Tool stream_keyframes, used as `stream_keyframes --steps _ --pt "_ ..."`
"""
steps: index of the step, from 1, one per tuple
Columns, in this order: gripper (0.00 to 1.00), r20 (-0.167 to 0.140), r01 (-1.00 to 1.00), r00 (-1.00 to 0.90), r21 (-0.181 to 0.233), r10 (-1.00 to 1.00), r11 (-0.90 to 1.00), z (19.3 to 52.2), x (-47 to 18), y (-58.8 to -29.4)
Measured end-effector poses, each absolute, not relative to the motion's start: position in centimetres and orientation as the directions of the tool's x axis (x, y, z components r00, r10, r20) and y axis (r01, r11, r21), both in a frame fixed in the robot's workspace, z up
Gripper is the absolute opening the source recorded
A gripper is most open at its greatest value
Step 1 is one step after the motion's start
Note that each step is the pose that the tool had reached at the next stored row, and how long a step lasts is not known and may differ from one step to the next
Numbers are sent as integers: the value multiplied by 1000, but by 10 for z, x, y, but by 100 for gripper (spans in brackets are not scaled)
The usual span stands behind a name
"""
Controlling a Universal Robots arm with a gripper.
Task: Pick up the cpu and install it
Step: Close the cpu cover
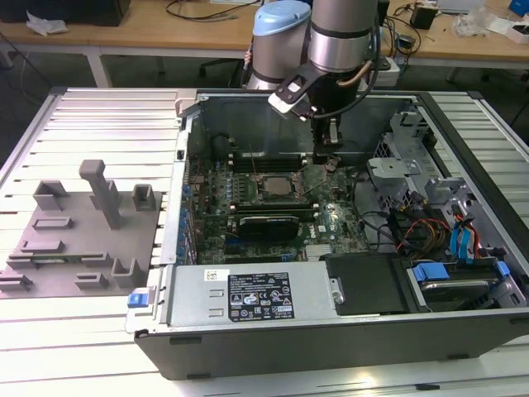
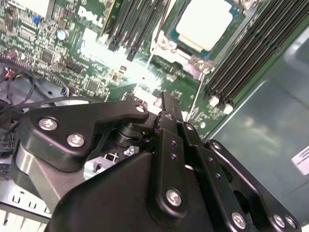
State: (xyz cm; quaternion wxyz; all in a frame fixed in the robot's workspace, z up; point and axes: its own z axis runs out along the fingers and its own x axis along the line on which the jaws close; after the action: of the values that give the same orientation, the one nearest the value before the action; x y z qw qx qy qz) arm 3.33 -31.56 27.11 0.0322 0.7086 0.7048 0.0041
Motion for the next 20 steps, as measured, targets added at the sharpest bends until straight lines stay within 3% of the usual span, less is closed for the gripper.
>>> stream_keyframes --steps 20 --pt "11 -39 1000 -19 16 999 20 249 73 -316"
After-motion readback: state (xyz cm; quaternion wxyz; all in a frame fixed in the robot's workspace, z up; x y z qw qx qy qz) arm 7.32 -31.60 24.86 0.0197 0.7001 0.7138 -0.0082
